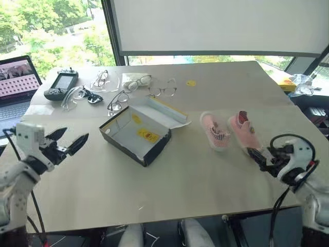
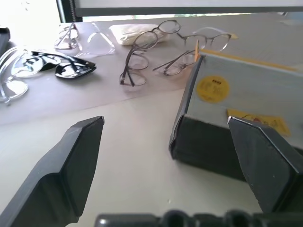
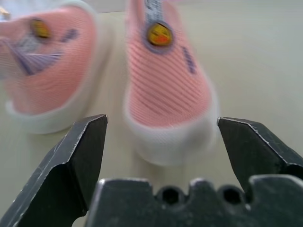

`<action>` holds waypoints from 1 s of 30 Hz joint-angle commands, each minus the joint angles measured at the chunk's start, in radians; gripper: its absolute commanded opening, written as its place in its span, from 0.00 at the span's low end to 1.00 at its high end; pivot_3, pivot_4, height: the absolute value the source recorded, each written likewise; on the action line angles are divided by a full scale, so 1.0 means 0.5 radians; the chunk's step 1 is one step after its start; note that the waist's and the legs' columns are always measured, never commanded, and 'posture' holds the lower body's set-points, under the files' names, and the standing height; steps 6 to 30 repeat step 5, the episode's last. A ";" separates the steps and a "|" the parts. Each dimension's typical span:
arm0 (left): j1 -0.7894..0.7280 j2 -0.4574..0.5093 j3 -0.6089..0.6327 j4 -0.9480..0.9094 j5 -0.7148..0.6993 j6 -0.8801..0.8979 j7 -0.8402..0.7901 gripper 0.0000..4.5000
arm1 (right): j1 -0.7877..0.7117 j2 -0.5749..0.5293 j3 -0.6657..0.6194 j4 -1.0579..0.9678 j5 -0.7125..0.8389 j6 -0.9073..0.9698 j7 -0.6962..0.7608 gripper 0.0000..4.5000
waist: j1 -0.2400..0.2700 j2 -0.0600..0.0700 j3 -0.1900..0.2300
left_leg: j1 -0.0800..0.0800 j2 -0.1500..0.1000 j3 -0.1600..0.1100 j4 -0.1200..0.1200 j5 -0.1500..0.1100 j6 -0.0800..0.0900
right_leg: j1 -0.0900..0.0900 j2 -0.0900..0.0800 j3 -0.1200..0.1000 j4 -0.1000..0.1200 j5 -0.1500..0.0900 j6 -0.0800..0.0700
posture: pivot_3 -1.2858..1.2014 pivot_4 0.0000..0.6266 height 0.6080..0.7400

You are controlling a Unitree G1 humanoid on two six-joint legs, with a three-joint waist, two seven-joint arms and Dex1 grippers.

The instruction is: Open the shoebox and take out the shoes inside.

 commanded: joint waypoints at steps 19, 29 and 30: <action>0.080 -0.221 -0.124 -0.079 0.214 -0.372 0.191 1.00 | -0.048 0.034 0.106 0.026 -0.121 -0.349 -0.233 0.98 | -0.010 -0.001 -0.003 | 0.012 0.002 0.005 0.000 0.000 0.000 | 0.012 0.002 0.003 -0.007 0.001 0.000 | 0.52 0.24 1.00; 0.080 -0.221 -0.124 -0.079 0.214 -0.372 0.191 1.00 | -0.048 0.034 0.106 0.026 -0.121 -0.349 -0.233 0.98 | -0.010 -0.001 -0.003 | 0.012 0.002 0.005 0.000 0.000 0.000 | 0.012 0.002 0.003 -0.007 0.001 0.000 | 0.52 0.24 1.00; 0.080 -0.221 -0.124 -0.079 0.214 -0.372 0.191 1.00 | -0.048 0.034 0.106 0.026 -0.121 -0.349 -0.233 0.98 | -0.010 -0.001 -0.003 | 0.012 0.002 0.005 0.000 0.000 0.000 | 0.012 0.002 0.003 -0.007 0.001 0.000 | 0.52 0.24 1.00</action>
